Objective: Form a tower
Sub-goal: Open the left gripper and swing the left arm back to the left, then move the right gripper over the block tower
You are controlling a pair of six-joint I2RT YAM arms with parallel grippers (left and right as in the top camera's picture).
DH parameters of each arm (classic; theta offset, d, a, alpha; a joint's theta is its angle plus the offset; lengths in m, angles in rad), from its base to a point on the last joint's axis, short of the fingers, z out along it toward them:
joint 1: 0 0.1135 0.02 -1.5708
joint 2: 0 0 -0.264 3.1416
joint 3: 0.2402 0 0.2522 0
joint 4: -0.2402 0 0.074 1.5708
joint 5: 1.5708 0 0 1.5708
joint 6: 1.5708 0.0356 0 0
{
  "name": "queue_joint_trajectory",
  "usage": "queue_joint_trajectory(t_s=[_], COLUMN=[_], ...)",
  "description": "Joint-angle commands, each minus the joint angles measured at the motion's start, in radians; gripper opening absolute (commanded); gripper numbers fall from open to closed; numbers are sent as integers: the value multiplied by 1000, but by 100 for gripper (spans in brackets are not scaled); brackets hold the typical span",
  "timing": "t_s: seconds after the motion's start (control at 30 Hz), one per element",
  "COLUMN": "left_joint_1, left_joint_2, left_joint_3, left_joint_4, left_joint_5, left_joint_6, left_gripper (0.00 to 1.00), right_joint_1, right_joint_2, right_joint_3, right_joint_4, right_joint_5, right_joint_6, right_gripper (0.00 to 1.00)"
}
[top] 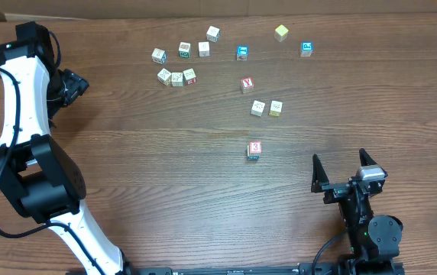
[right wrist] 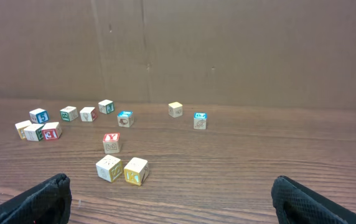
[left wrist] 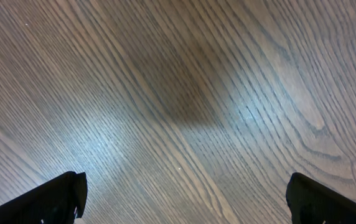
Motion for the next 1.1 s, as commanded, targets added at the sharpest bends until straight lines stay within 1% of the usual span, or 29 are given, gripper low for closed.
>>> queue_joint_trajectory(t_s=[0.0,0.4,0.53,0.67,0.83,0.9,1.07], left_joint_1=[-5,-5,-5,-5,-5,-5,-5], left_joint_2=[3,3,3,3,3,3,3], left_joint_3=[13,13,13,13,13,13,13], left_joint_4=[2,2,2,2,2,2,2], left_joint_5=[11,11,11,11,11,11,11], left_joint_6=[8,8,8,8,8,8,8], left_gripper=[100,99,100,99,100,99,100], right_joint_1=[1,1,1,1,0,0,-11], right_joint_2=[-6,-6,-6,-6,-6,-6,23], right_joint_3=[-10,-10,-10,-10,-8,18,158], right_joint_4=[6,6,40,121,282,312,261], right_joint_5=[-5,-2,7,-10,-71,-76,-33], right_joint_6=[6,5,-6,24,56,56,55], right_gripper=[100,100,100,100,100,100,100])
